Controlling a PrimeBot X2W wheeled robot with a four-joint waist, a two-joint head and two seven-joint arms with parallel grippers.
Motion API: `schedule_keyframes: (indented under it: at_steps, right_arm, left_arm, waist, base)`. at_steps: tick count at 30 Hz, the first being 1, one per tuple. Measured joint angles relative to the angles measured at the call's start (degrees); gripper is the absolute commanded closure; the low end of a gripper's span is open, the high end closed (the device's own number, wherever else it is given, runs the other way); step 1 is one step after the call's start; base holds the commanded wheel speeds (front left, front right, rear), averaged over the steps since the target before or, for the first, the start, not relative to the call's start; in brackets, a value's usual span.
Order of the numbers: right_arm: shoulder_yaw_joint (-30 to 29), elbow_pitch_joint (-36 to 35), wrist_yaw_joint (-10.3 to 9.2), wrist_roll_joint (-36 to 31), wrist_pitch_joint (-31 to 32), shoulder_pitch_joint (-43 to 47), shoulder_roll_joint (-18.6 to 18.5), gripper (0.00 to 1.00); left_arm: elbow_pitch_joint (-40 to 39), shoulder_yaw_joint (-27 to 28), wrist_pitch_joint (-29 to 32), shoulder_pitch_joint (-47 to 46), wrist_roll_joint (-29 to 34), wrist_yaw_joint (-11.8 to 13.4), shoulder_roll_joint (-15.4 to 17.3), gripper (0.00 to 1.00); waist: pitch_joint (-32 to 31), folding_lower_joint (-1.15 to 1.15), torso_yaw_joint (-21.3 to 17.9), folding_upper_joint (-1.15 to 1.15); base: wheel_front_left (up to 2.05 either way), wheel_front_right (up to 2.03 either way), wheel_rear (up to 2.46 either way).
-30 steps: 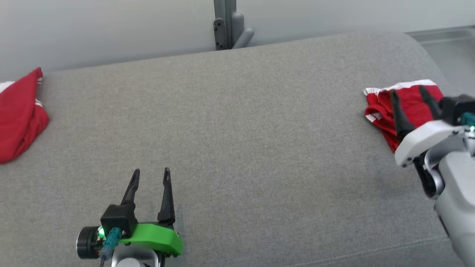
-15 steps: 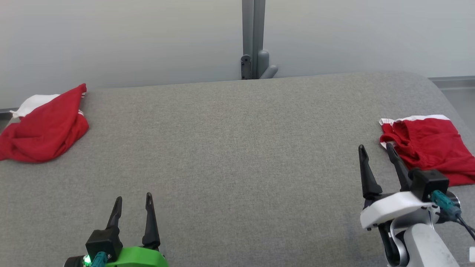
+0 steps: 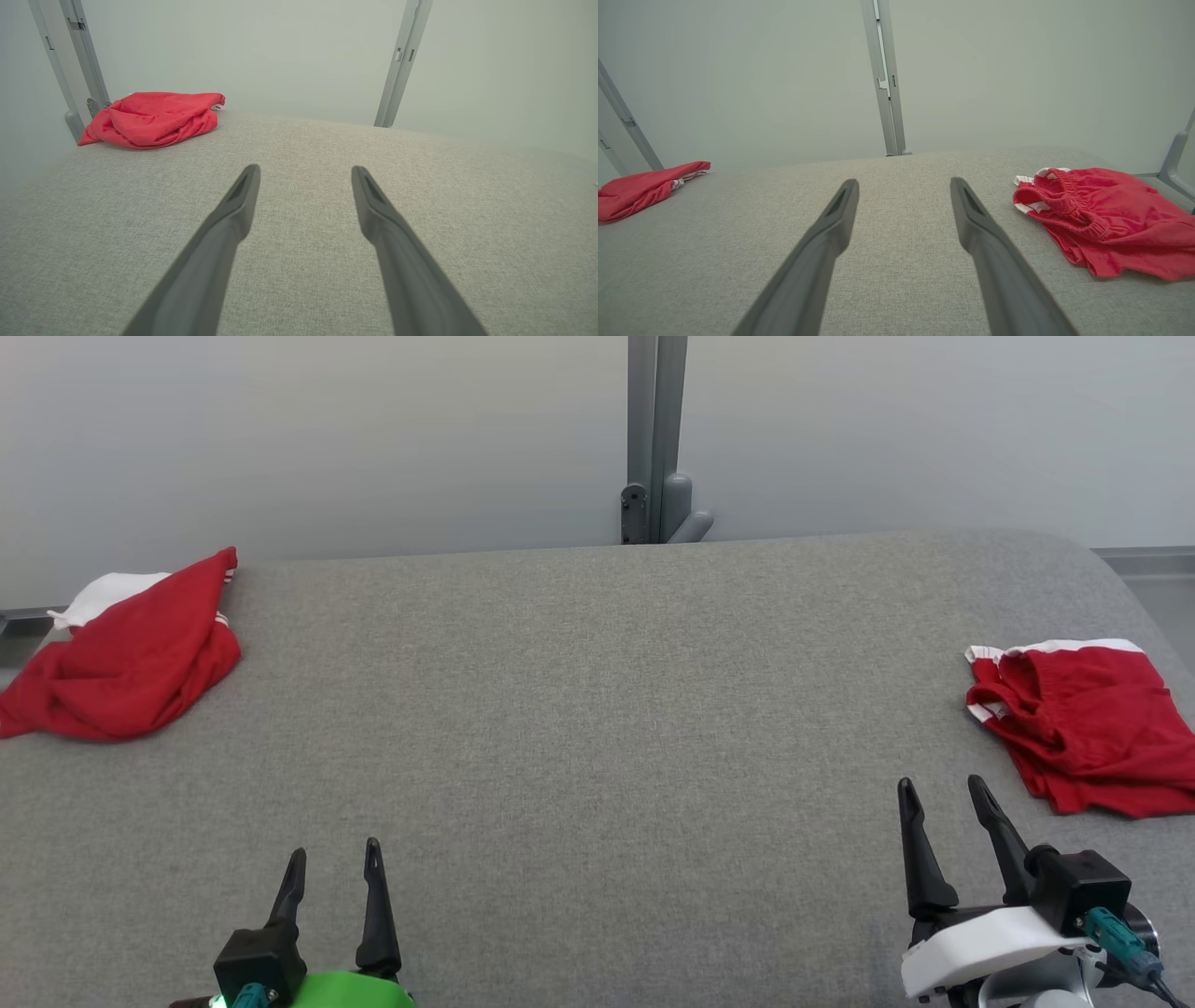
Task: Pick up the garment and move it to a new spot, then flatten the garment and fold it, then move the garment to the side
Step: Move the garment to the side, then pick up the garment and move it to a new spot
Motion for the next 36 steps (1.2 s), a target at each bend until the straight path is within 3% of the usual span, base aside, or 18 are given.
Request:
schedule_keyframes:
  at_steps: [23,29,36]
  right_arm:
    - [0.1,-0.5,0.0,0.0,0.3,0.6,0.0,0.0]
    - [-0.1,-0.6,0.0,-0.1,0.3,0.8,0.0,0.0]
    - [-0.7,-1.0,0.0,0.2,0.2,0.7,0.0,0.0]
  left_arm:
    - [0.8,-0.7,0.0,-0.6,0.0,-0.5,0.0,0.0]
    - [0.7,-0.6,0.0,-1.6,0.4,-0.6,0.0,0.0]
    - [0.4,0.7,0.0,-2.3,1.4,-0.7,0.0,0.0]
  waist:
    - [0.2,0.0,0.7,0.0]
    - [0.4,0.0,3.5,0.0]
    - [0.6,0.0,9.6,0.0]
  base:
    - [0.0,0.0,0.0]
    - [0.0,0.0,0.0]
    - [0.0,0.0,0.0]
